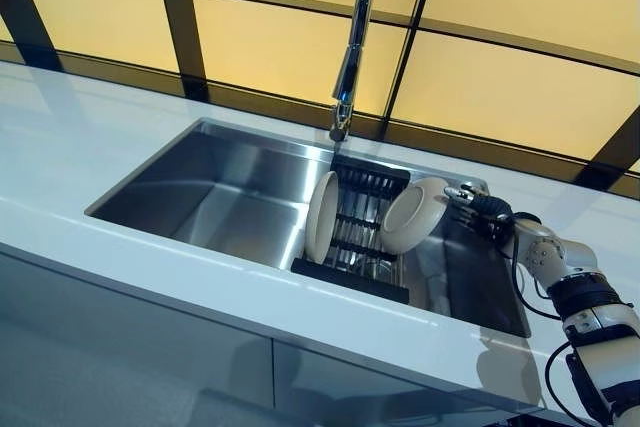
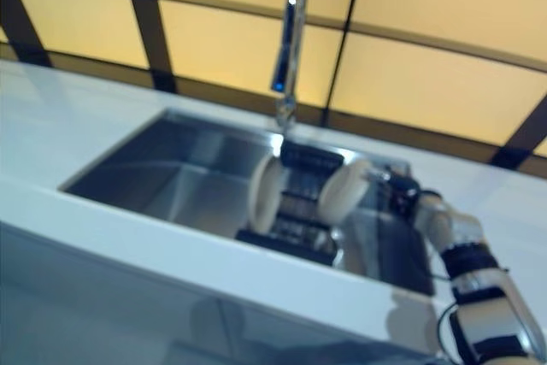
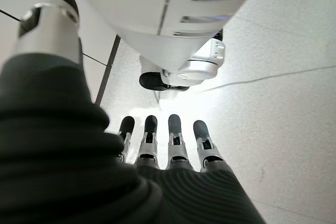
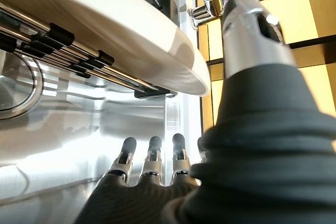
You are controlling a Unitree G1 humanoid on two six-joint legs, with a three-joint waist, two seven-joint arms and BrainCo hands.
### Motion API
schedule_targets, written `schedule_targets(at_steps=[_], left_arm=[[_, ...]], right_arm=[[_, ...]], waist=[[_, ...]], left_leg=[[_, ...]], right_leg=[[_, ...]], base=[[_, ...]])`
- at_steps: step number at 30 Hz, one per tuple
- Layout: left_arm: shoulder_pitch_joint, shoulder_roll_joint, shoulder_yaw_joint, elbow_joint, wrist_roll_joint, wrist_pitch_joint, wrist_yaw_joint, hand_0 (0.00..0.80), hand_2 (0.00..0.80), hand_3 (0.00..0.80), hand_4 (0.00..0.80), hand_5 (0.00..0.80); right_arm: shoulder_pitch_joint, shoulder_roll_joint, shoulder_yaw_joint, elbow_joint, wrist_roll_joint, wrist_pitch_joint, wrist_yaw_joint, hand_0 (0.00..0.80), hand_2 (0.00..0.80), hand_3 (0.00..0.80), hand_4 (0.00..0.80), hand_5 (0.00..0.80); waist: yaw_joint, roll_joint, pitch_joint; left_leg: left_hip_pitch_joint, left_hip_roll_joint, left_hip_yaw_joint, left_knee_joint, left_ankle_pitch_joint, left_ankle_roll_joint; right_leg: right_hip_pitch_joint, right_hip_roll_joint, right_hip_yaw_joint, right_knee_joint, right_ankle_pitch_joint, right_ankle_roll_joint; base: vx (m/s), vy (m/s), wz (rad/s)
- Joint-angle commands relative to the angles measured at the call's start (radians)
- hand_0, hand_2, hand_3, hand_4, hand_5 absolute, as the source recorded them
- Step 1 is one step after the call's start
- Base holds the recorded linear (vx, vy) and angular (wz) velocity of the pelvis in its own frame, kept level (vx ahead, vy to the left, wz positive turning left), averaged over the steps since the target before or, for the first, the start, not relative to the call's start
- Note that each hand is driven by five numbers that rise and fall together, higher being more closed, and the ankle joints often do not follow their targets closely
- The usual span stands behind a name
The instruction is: Take plates into dishwasher
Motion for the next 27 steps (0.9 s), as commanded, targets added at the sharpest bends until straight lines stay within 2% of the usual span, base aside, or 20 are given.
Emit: schedule_targets(at_steps=[1,16,27], left_arm=[[-0.021,0.019,-0.019,0.061,0.023,-0.014,-0.004,0.000,0.000,0.000,0.000,0.000],[-0.017,0.018,-0.011,0.070,0.021,-0.015,0.008,0.000,0.000,0.000,0.000,0.000],[-0.010,0.016,-0.010,0.069,0.023,-0.022,0.013,0.000,0.000,0.000,0.000,0.000]], right_arm=[[-0.144,-0.062,0.004,0.007,0.035,-0.027,-0.007,0.000,0.000,0.000,0.000,0.000],[-0.170,-0.056,0.027,-0.009,0.053,0.000,-0.023,0.000,0.000,0.000,0.000,0.000],[-0.162,-0.032,0.044,-0.007,0.045,0.053,-0.003,0.000,0.000,0.000,0.000,0.000]], waist=[[0.018,-0.012,-0.025],[0.015,-0.013,-0.031],[0.020,-0.015,-0.023]], left_leg=[[0.051,-0.030,0.032,0.002,-0.078,0.023],[0.063,-0.027,0.043,0.002,-0.088,0.023],[0.064,-0.024,0.047,0.002,-0.091,0.021]], right_leg=[[-0.062,-0.062,-0.015,0.033,0.098,0.119],[-0.056,-0.065,-0.016,0.036,0.090,0.120],[-0.051,-0.069,-0.025,0.035,0.085,0.120]], base=[[0.000,0.000,0.00],[0.000,0.000,0.00],[0.003,0.000,0.00]])
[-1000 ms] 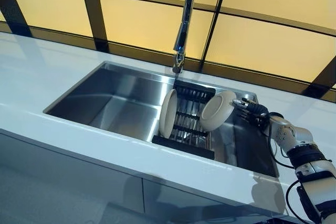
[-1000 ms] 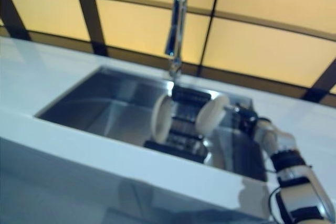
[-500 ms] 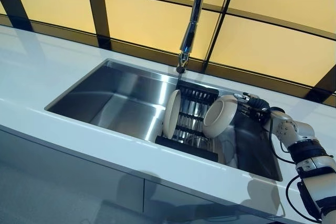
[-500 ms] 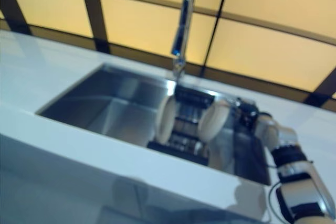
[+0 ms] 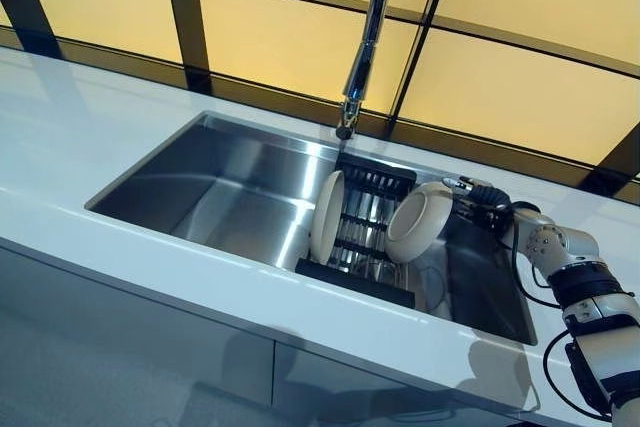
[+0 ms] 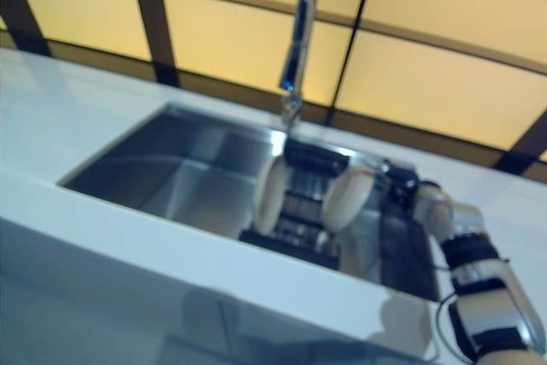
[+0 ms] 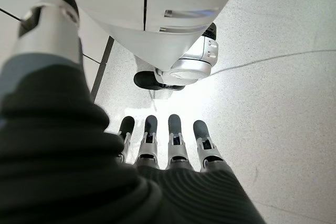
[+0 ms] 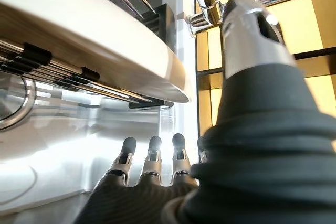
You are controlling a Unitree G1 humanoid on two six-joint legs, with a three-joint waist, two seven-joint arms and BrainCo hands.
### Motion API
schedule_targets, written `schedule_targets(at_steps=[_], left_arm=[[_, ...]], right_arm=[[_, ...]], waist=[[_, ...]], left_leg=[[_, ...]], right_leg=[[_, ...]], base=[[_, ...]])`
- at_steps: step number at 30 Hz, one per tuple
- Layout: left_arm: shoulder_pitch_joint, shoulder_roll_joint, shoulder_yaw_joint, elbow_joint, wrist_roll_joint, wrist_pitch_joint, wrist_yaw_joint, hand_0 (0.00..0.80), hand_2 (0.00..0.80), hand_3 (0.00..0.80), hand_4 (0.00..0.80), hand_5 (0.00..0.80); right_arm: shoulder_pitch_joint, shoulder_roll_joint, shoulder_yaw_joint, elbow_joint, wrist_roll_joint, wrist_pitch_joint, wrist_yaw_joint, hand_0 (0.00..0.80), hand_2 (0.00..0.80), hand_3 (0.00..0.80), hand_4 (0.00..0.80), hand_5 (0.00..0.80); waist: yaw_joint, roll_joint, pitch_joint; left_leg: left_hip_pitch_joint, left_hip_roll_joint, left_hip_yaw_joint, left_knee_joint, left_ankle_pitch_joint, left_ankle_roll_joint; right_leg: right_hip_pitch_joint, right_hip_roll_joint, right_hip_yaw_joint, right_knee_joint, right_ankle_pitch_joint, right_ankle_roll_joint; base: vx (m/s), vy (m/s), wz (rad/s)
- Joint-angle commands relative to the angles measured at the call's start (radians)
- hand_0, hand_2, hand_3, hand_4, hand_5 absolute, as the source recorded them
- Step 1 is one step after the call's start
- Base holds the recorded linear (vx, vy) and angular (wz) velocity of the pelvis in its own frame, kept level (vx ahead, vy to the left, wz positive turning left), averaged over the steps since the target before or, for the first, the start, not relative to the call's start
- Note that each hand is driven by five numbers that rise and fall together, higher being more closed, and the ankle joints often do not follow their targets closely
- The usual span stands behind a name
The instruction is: Take plates into dishwasher
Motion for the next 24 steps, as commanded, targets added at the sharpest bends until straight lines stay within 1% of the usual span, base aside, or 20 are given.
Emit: schedule_targets(at_steps=[1,6,10,17,24], left_arm=[[-0.009,0.011,-0.010,0.050,0.021,-0.014,0.010,0.000,0.000,0.000,0.000,0.000],[-0.007,0.013,-0.007,0.044,0.015,-0.014,0.012,0.000,0.000,0.000,0.000,0.000],[-0.006,0.013,0.004,0.044,0.019,-0.017,0.015,0.000,0.000,0.000,0.000,0.000],[-0.007,0.015,0.007,0.042,0.013,-0.020,0.020,0.000,0.000,0.000,0.000,0.000],[-0.008,0.014,0.008,0.038,0.002,-0.020,0.023,0.000,0.000,0.000,0.000,0.000]], right_arm=[[-0.108,-0.032,0.044,-0.003,0.022,-0.009,0.021,0.000,0.000,0.000,0.000,0.000],[-0.095,-0.027,0.053,-0.014,0.002,0.024,0.044,0.000,0.000,0.000,0.000,0.000],[-0.087,-0.019,0.075,-0.013,-0.045,0.063,0.089,0.000,0.000,0.000,0.000,0.000],[-0.081,-0.005,0.097,0.009,-0.090,0.088,0.149,0.000,0.000,0.000,0.000,0.000],[-0.085,0.015,0.113,0.007,-0.112,0.116,0.169,0.000,0.000,0.000,0.000,0.000]], waist=[[0.019,0.000,-0.032],[0.019,-0.004,-0.025],[0.020,-0.009,-0.018],[0.024,-0.015,-0.007],[0.028,-0.018,0.003]], left_leg=[[0.062,-0.016,0.048,0.002,-0.086,0.013],[0.061,-0.014,0.049,0.002,-0.087,0.013],[0.060,-0.012,0.051,0.002,-0.088,0.014],[0.059,-0.010,0.051,0.002,-0.089,0.015],[0.059,-0.010,0.050,0.002,-0.091,0.016]], right_leg=[[-0.055,-0.063,-0.023,0.036,0.085,0.119],[-0.063,-0.065,-0.025,0.042,0.085,0.122],[-0.069,-0.067,-0.027,0.048,0.085,0.122],[-0.077,-0.068,-0.030,0.055,0.085,0.123],[-0.084,-0.070,-0.035,0.062,0.084,0.123]], base=[[0.000,0.000,0.00],[0.000,0.000,0.00],[0.000,0.000,0.00],[0.000,0.000,0.00],[0.000,0.000,0.00]])
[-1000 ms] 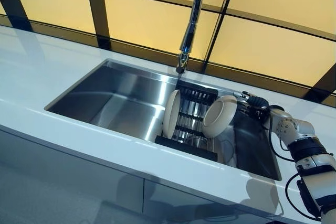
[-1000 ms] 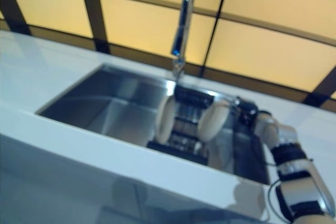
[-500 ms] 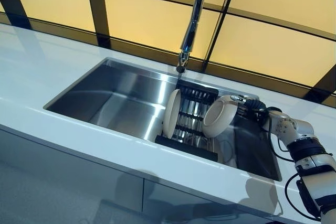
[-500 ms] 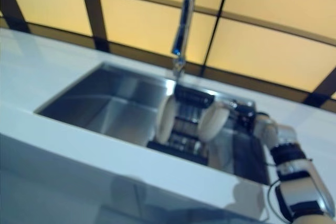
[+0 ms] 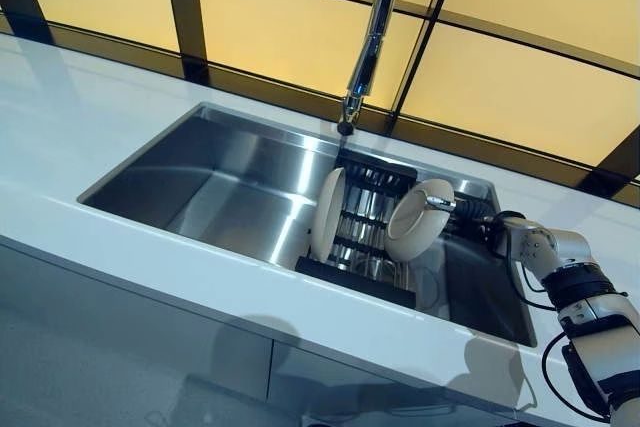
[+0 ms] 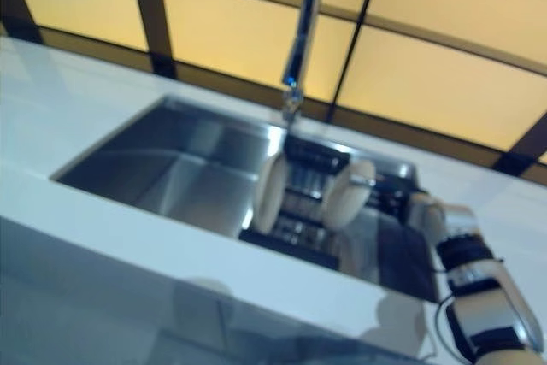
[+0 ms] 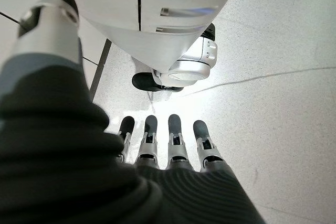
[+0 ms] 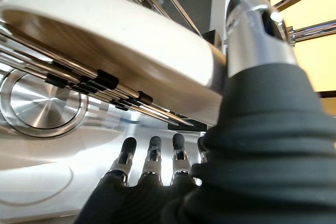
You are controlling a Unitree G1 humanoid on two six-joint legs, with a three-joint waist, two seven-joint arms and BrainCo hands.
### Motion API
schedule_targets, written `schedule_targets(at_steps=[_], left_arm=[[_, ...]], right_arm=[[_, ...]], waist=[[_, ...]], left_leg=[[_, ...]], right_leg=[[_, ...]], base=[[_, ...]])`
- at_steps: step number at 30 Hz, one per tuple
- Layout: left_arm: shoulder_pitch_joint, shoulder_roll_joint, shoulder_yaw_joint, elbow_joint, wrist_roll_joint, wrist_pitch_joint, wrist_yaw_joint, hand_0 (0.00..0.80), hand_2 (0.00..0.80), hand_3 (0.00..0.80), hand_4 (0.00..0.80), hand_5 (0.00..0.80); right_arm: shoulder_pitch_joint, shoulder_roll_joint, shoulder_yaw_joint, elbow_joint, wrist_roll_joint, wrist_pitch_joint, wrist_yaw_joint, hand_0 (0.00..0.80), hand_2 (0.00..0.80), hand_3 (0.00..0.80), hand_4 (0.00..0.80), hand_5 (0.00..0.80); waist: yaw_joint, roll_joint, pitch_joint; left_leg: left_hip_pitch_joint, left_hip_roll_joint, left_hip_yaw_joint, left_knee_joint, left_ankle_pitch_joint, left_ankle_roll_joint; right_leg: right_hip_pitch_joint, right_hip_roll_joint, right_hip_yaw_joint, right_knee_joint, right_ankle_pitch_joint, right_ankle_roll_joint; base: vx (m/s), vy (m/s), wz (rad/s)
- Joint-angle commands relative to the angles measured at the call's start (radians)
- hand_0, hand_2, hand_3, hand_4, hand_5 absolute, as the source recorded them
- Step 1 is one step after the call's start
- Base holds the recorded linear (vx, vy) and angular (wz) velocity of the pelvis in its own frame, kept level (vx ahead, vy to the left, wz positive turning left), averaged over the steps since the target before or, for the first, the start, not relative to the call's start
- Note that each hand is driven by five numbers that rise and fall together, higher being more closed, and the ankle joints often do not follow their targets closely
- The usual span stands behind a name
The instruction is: Take plates into dishwasher
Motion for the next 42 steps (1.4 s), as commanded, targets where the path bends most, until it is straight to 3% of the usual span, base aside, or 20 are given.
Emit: schedule_targets(at_steps=[1,4,5,6,7,25,42], left_arm=[[-0.008,0.006,0.005,0.037,0.002,-0.011,0.009,0.000,0.000,0.000,0.000,0.000],[-0.008,0.006,0.006,0.037,-0.004,-0.016,0.009,0.000,0.000,0.000,0.000,0.000],[-0.007,0.005,0.005,0.037,-0.004,-0.018,0.011,0.000,0.000,0.000,0.000,0.000],[-0.005,0.006,0.005,0.036,-0.004,-0.019,0.012,0.000,0.000,0.000,0.000,0.000],[-0.006,0.006,0.004,0.036,-0.006,-0.019,0.014,0.000,0.000,0.000,0.000,0.000],[-0.018,0.003,-0.011,0.034,-0.010,-0.006,0.025,0.000,0.000,0.000,0.000,0.000],[-0.037,0.005,0.001,0.047,-0.014,0.013,0.029,0.000,0.000,0.000,0.000,0.000]], right_arm=[[-0.088,0.007,0.072,0.008,-0.022,-0.002,0.010,0.000,0.000,0.000,0.000,0.000],[-0.092,0.020,0.079,0.007,-0.029,-0.022,0.003,0.000,0.000,0.000,0.000,0.000],[-0.093,0.023,0.079,0.005,-0.034,-0.036,-0.004,0.085,0.085,0.085,0.085,0.085],[-0.095,0.025,0.079,0.001,-0.060,-0.065,-0.010,0.298,0.298,0.298,0.298,0.298],[-0.102,0.025,0.081,-0.002,-0.099,-0.095,-0.025,0.800,0.800,0.800,0.800,0.800],[-0.182,-0.041,0.128,-0.034,-0.263,-0.127,-0.120,0.800,0.800,0.800,0.800,0.800],[-0.330,-0.229,0.188,-0.020,-0.252,-0.145,-0.121,0.800,0.800,0.800,0.800,0.800]], waist=[[0.029,0.007,-0.013],[0.032,0.006,-0.005],[0.034,0.005,-0.003],[0.035,0.005,-0.003],[0.036,0.004,-0.002],[0.027,0.010,-0.010],[-0.015,0.004,-0.061]], left_leg=[[0.060,-0.007,0.050,0.002,-0.088,0.014],[0.059,-0.006,0.049,0.002,-0.089,0.014],[0.059,-0.006,0.049,0.002,-0.089,0.014],[0.059,-0.006,0.048,0.002,-0.089,0.014],[0.059,-0.005,0.047,0.002,-0.089,0.014],[0.071,-0.008,0.048,0.002,-0.094,0.013],[0.088,-0.014,0.070,0.002,-0.098,0.009]], right_leg=[[-0.084,-0.067,-0.034,0.062,0.085,0.122],[-0.085,-0.067,-0.037,0.062,0.084,0.122],[-0.085,-0.067,-0.039,0.062,0.085,0.123],[-0.085,-0.067,-0.040,0.062,0.085,0.123],[-0.083,-0.067,-0.040,0.060,0.085,0.122],[-0.072,-0.069,-0.031,0.059,0.082,0.124],[-0.042,-0.048,0.022,0.041,0.078,0.117]], base=[[0.000,0.000,0.00],[0.000,0.000,0.00],[0.000,0.000,0.00],[0.000,0.000,0.00],[0.000,0.000,0.00],[-0.001,0.001,0.00],[-0.012,0.016,-0.05]])
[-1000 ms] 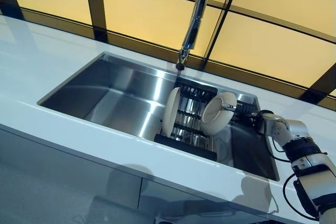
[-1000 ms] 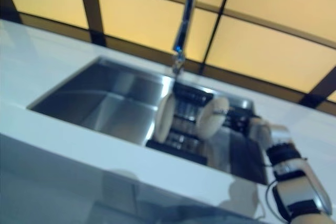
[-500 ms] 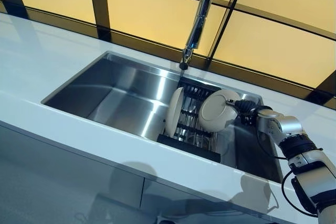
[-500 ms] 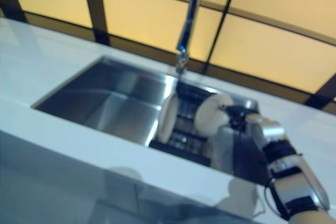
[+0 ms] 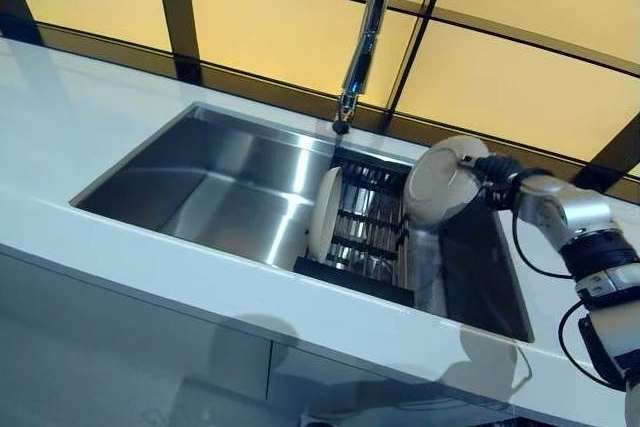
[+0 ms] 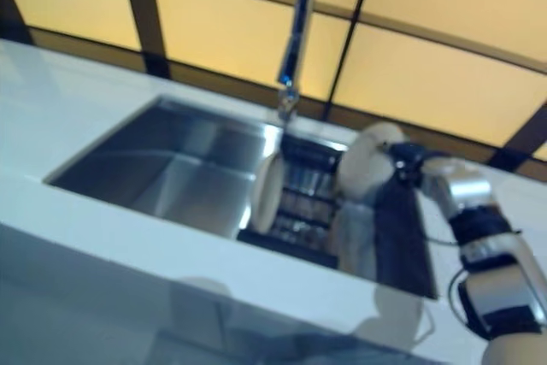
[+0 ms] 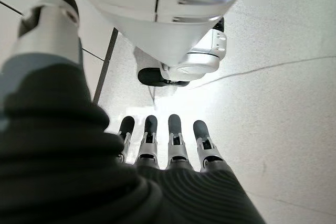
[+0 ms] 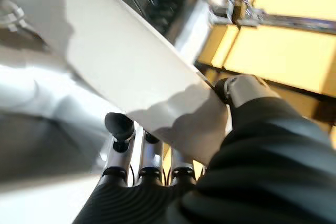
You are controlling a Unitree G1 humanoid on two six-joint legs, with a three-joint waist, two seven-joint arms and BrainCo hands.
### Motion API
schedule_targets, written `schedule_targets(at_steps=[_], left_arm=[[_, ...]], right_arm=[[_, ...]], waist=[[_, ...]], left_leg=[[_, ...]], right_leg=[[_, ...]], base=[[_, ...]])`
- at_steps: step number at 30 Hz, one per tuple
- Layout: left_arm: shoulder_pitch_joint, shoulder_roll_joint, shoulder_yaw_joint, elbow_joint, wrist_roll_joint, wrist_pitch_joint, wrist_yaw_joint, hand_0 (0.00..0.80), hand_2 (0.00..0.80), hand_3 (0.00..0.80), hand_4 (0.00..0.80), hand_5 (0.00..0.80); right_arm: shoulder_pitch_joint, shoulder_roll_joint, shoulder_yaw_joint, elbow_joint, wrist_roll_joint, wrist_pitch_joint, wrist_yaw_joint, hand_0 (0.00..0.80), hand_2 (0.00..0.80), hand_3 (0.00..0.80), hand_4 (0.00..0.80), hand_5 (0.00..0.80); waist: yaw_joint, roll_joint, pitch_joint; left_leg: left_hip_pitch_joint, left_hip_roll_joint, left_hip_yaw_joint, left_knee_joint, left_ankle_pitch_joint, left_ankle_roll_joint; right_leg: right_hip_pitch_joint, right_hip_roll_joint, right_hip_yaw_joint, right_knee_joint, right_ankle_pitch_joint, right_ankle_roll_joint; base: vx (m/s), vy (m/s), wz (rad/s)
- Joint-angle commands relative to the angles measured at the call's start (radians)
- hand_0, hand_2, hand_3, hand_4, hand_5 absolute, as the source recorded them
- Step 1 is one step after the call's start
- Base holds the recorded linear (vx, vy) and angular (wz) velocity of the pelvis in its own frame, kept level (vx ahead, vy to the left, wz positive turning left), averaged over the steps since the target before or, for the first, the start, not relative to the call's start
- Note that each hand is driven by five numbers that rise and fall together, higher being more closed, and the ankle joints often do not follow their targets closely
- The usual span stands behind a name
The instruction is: Take plates into dishwasher
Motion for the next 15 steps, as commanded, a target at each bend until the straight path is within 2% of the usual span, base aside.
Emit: schedule_targets(at_steps=[1,15], left_arm=[[-0.012,0.000,-0.005,0.050,-0.010,0.009,0.012,0.000,0.000,0.000,0.000,0.000],[-0.023,-0.007,-0.021,0.043,-0.015,0.047,0.014,0.000,0.000,0.000,0.000,0.000]], right_arm=[[-0.159,-0.104,0.098,0.005,-0.014,-0.069,-0.026,0.800,0.800,0.800,0.800,0.800],[-0.212,-0.243,0.131,0.035,-0.115,-0.094,-0.019,0.800,0.800,0.800,0.800,0.800]], waist=[[-0.005,0.000,-0.079],[-0.056,0.003,-0.119]], left_leg=[[0.053,-0.011,0.041,0.003,-0.092,0.006],[0.063,-0.014,0.069,0.003,-0.095,0.009]], right_leg=[[-0.062,-0.044,0.013,0.038,0.074,0.118],[-0.068,-0.019,0.084,0.042,0.076,0.117]], base=[[-0.030,0.023,-0.03],[-0.014,0.027,-0.15]])
